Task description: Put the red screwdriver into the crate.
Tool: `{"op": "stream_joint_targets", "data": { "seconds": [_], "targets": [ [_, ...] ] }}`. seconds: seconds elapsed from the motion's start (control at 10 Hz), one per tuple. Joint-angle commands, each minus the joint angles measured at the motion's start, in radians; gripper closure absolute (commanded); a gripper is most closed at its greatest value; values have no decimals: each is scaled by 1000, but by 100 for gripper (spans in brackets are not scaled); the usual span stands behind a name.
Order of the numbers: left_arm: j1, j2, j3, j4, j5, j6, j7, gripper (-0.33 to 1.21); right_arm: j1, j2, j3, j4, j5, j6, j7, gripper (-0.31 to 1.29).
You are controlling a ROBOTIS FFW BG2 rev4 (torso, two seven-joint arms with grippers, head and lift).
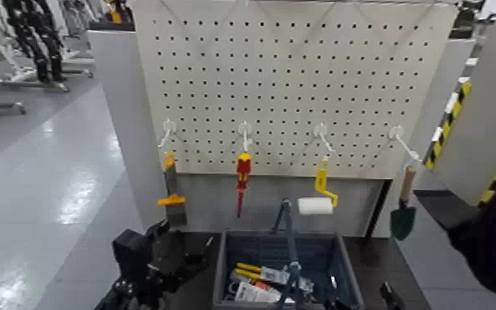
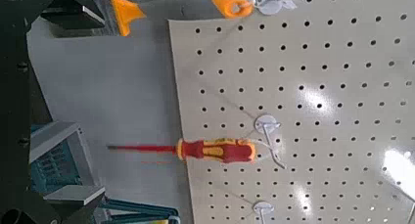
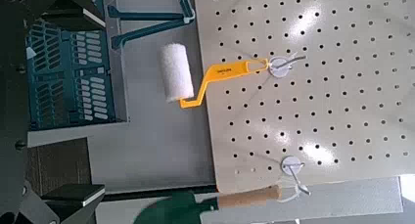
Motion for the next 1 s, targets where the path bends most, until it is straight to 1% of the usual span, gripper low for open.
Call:
{"op": "stream_joint_targets", "data": {
  "seconds": [0.1,0.3,0.5,0.8,1.0],
  "targets": [
    [-82,3,-5,20,7,81,-69,11,-3,-1,2,2,-3,0,0,13],
    [-149,25,-41,51,36,108,-80,11,-3,-1,4,2,-6,0,0,13],
    [-228,32,-81,106,60,127,-134,11,-4,-1,5,2,-6,0,0,13],
    [-329,48,-123,160,83,159,-169,11,-6,-1,7,3,-8,1,0,13],
    [-399,51,-153,216,96,179,-234,11,-6,-1,8,5,-11,0,0,13]
  ]
}}
